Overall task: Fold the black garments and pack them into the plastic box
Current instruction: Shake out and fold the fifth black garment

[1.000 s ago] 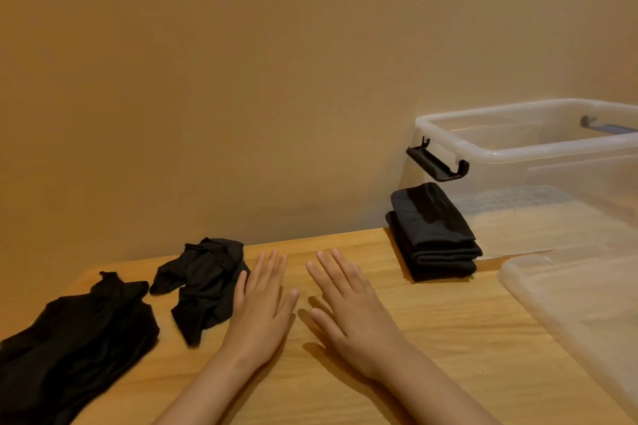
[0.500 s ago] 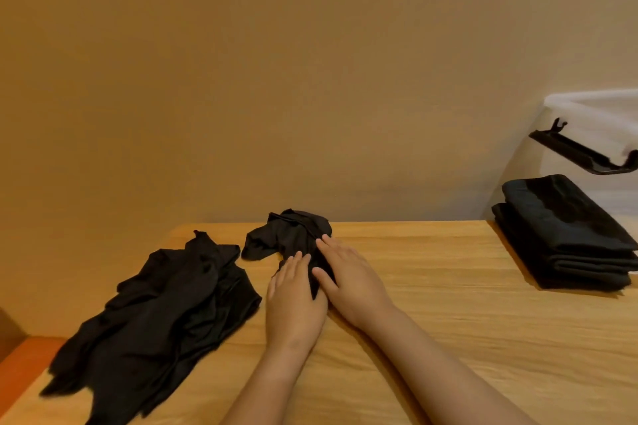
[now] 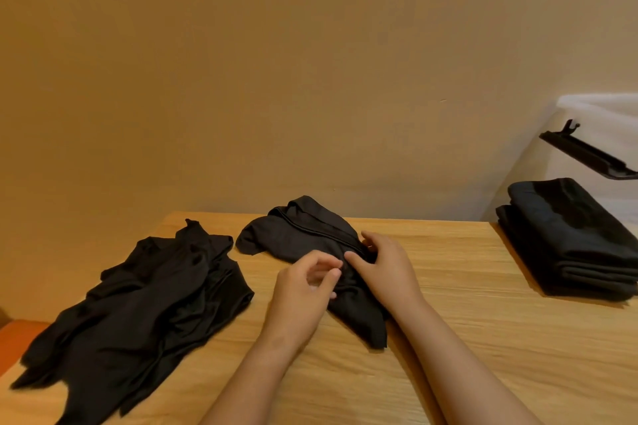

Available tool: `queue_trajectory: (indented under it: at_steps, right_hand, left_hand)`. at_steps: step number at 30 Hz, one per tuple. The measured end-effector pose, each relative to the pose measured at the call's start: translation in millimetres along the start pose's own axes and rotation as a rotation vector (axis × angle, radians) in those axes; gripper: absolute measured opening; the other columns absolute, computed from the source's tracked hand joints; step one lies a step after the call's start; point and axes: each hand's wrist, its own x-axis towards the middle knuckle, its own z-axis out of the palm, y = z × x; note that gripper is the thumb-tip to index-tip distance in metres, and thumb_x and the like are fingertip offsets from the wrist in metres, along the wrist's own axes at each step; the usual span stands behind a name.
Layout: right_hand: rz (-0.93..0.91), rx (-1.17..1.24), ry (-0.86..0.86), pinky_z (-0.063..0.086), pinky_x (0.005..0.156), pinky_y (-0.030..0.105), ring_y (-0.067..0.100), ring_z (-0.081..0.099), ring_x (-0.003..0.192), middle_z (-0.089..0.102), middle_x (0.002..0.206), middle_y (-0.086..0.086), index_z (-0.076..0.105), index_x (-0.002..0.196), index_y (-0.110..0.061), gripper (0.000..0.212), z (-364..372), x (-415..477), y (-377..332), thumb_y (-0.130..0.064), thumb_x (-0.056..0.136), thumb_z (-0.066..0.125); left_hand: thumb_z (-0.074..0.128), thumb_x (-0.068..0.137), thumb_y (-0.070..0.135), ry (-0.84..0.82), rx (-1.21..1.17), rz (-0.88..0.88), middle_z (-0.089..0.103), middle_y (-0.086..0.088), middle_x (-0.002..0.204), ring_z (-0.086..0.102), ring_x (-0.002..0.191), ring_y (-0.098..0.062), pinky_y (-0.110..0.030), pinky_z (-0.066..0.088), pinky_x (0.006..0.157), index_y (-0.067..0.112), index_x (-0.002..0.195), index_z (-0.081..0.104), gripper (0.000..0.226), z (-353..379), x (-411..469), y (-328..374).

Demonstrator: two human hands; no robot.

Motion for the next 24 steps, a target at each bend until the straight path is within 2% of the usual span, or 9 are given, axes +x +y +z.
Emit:
queue_trajectory:
  at_steps: [2,5,6,8,11,15,18,20,24]
  right_hand:
    - [-0.046,-0.053,-0.031,0.038,0.1,0.025,0.011,0.045,0.122,0.059,0.125,-0.006,0.058,0.13,-0.021,0.043,1,0,1,-0.035,0.089,0.064]
    - [-0.072,-0.062,-0.032,0.036,0.094,0.022,0.008,0.046,0.118,0.062,0.117,-0.01,0.065,0.116,-0.024,0.026,0,2,2,-0.027,0.09,0.065]
    - [-0.065,-0.049,-0.028,0.037,0.092,0.021,0.007,0.047,0.116,0.063,0.114,-0.01,0.067,0.111,-0.025,0.022,-1,3,3,-0.025,0.09,0.065]
    - [-0.04,-0.024,-0.022,0.042,0.092,0.021,0.008,0.052,0.113,0.064,0.111,-0.009,0.068,0.106,-0.026,0.017,-2,4,6,-0.023,0.089,0.065]
    - [-0.009,0.012,-0.004,0.05,0.092,0.03,0.01,0.058,0.109,0.066,0.11,-0.008,0.067,0.111,-0.024,0.021,-6,4,6,-0.026,0.09,0.064]
    - [0.005,0.02,-0.057,0.05,0.092,0.03,0.011,0.06,0.109,0.067,0.115,-0.007,0.067,0.119,-0.022,0.029,-16,7,9,-0.032,0.092,0.062]
    - [-0.009,-0.032,-0.114,0.05,0.093,0.03,0.007,0.059,0.109,0.067,0.116,-0.008,0.07,0.114,-0.026,0.024,-23,5,17,-0.03,0.091,0.062]
    - [-0.019,-0.076,-0.12,0.05,0.092,0.032,0.006,0.059,0.106,0.067,0.111,-0.01,0.071,0.107,-0.03,0.019,-31,3,25,-0.026,0.089,0.063]
    - [0.019,-0.102,-0.118,0.052,0.085,0.034,0.008,0.061,0.096,0.068,0.098,-0.012,0.069,0.09,-0.033,0.017,-60,4,39,-0.018,0.088,0.062]
  left_hand:
    - [0.065,0.091,0.017,0.077,0.165,0.092,0.064,0.019,0.113,0.056,0.107,0.01,-0.017,0.051,0.09,0.035,0.105,0.064,0.023,0,2,-4]
    - [0.061,0.093,0.032,0.059,0.43,0.132,0.037,0.025,0.142,0.027,0.137,0.006,-0.024,0.023,0.116,0.035,0.137,0.047,0.047,-2,7,-11]
    - [0.056,0.095,0.039,0.007,0.513,0.097,0.031,0.023,0.148,0.018,0.142,0.003,-0.026,0.014,0.119,0.033,0.144,0.039,0.053,-2,7,-14]
    - [0.046,0.098,0.046,-0.07,0.635,0.059,0.03,0.017,0.154,0.016,0.145,0.0,-0.027,0.005,0.121,0.032,0.148,0.034,0.053,0,8,-16]
    - [0.043,0.098,0.049,-0.06,0.669,0.093,0.038,0.016,0.15,0.025,0.14,0.0,-0.025,0.006,0.119,0.034,0.144,0.041,0.048,3,5,-12]
    - [0.038,0.095,0.058,-0.044,0.753,0.134,0.046,0.018,0.136,0.032,0.13,-0.002,-0.029,0.012,0.12,0.035,0.14,0.046,0.051,12,-4,-5]
    - [0.019,0.084,0.072,-0.063,0.848,0.171,0.045,0.018,0.12,0.036,0.118,-0.004,-0.033,0.019,0.117,0.034,0.14,0.045,0.073,27,-18,7]
    - [0.01,0.079,0.074,-0.116,0.865,0.204,0.041,0.015,0.118,0.034,0.116,-0.007,-0.03,0.024,0.113,0.032,0.145,0.04,0.083,39,-27,17]
    - [0.031,0.091,0.064,-0.242,0.841,0.309,0.041,0.012,0.126,0.033,0.12,-0.01,-0.028,0.029,0.105,0.028,0.149,0.032,0.068,60,-29,33]
